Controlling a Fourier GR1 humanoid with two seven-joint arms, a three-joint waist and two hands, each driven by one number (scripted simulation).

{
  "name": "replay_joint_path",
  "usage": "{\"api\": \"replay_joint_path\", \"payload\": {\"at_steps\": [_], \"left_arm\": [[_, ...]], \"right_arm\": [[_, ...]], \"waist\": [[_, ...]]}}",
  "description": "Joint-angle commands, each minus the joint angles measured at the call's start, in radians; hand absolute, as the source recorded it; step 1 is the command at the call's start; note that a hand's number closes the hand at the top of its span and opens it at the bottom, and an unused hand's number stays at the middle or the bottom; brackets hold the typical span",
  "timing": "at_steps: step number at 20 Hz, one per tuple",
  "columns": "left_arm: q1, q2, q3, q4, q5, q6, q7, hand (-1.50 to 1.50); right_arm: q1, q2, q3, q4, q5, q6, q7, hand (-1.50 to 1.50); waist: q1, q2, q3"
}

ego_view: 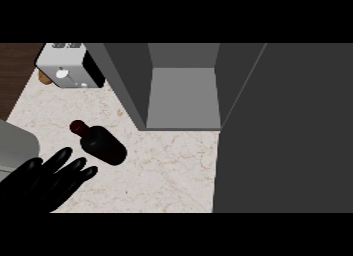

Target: Pick up the wine, place it into the cabinet and close the cabinet

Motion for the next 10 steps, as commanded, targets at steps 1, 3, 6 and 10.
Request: {"api": "replay_joint_path", "payload": {"at_steps": [1,3,6,10], "left_arm": [[0.073,-0.012,-0.006,-0.153,0.028,0.014,0.028,-1.5],[0.01,-0.018,-0.014,-0.148,0.025,0.063,0.055,-1.5],[0.044,-0.023,-0.018,-0.208,0.021,0.102,0.067,-1.5],[0.071,-0.011,0.002,-0.187,-0.007,0.09,0.07,-1.5]], "right_arm": [[-0.011,0.035,0.076,-0.068,0.073,-0.045,0.053,-1.5],[-0.026,0.005,0.015,-0.102,0.007,-0.041,0.103,-1.5],[-0.098,0.016,0.027,-0.038,0.021,-0.054,0.098,-1.5],[-0.045,-0.008,-0.039,-0.07,-0.036,-0.016,0.075,-1.5]], "waist": [[0.004,-0.001,0.0],[0.0,-0.001,0.0],[0.009,-0.001,0.0],[0.005,-0.001,0.0]]}}
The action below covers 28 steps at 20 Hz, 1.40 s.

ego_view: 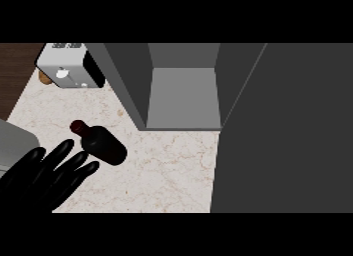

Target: Pick up the wine, place it into the cabinet and close the cabinet

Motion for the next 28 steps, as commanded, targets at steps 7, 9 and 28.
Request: {"api": "replay_joint_path", "payload": {"at_steps": [7,9,28], "left_arm": [[-0.023,-0.001,0.082,-0.083,0.026,0.089,0.086,-1.5],[-0.017,0.038,0.186,-0.045,0.116,0.048,0.082,-1.5],[-0.091,-0.054,0.292,0.348,-0.158,-0.106,-0.111,-1.5]], "right_arm": [[-0.021,0.003,-0.013,-0.104,-0.04,-0.015,0.106,-1.5],[-0.025,0.017,-0.025,-0.073,-0.042,-0.018,0.072,-1.5],[-0.068,0.022,-0.012,-0.118,-0.016,-0.03,0.15,-1.5]], "waist": [[-0.003,0.002,0.0],[-0.001,0.002,0.0],[-0.005,0.003,0.0]]}}
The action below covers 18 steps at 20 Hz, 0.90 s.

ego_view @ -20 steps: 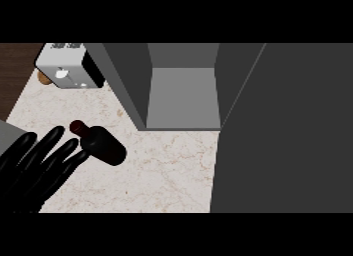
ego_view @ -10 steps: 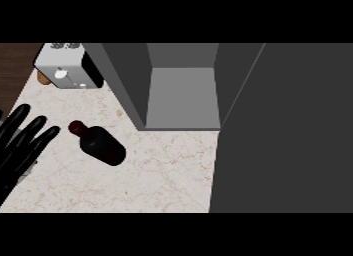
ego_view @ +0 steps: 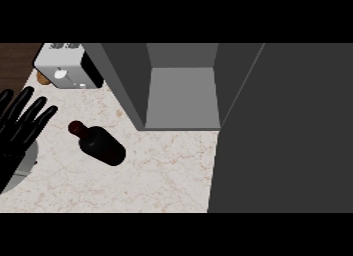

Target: Pick up the wine, place it into the cabinet and close the cabinet

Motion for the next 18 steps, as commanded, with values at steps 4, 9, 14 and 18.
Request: {"api": "replay_joint_path", "payload": {"at_steps": [4,9,14,18], "left_arm": [[-0.15,0.013,0.018,0.232,-0.107,-0.031,-0.048,-1.5],[-0.101,-0.009,0.025,0.41,-0.221,-0.161,-0.21,-1.5],[-0.23,0.004,0.025,0.618,-0.283,-0.171,-0.253,-1.5],[-0.213,0.015,0.038,0.751,-0.332,-0.246,-0.36,-1.5]], "right_arm": [[-0.089,-0.012,-0.017,-0.061,-0.006,-0.023,0.094,-1.5],[0.032,-0.015,-0.054,-0.109,-0.079,0.028,0.038,-1.5],[-0.078,0.036,0.012,-0.04,0.018,-0.034,0.062,-1.5],[-0.022,-0.026,-0.099,-0.081,-0.117,0.043,0.052,-1.5]], "waist": [[-0.002,0.001,0.0],[-0.005,0.001,0.0],[-0.003,0.002,0.0],[-0.008,0.003,0.0]]}}
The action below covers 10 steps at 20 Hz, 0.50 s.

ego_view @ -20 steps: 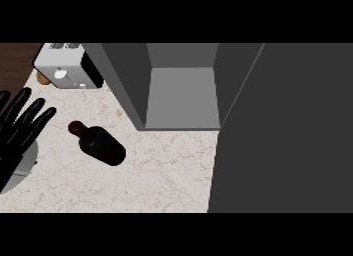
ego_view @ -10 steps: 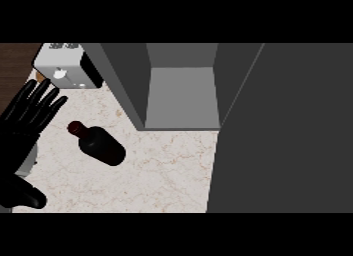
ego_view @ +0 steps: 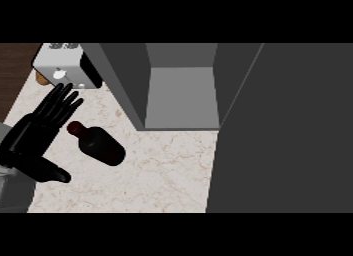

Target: Pick up the wine, place it into the cabinet and close the cabinet

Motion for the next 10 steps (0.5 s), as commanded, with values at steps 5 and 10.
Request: {"api": "replay_joint_path", "payload": {"at_steps": [5,10], "left_arm": [[-0.043,-0.035,-0.039,0.283,-0.195,-0.045,-0.227,-1.5],[-0.132,-0.021,-0.037,0.57,-0.318,-0.063,-0.444,-1.5]], "right_arm": [[-0.034,-0.013,-0.085,-0.004,-0.101,0.017,0.018,-1.5],[0.002,0.034,0.038,-0.033,0.004,0.005,0.0,-1.5]], "waist": [[0.0,0.002,0.0],[-0.009,0.003,-0.001]]}}
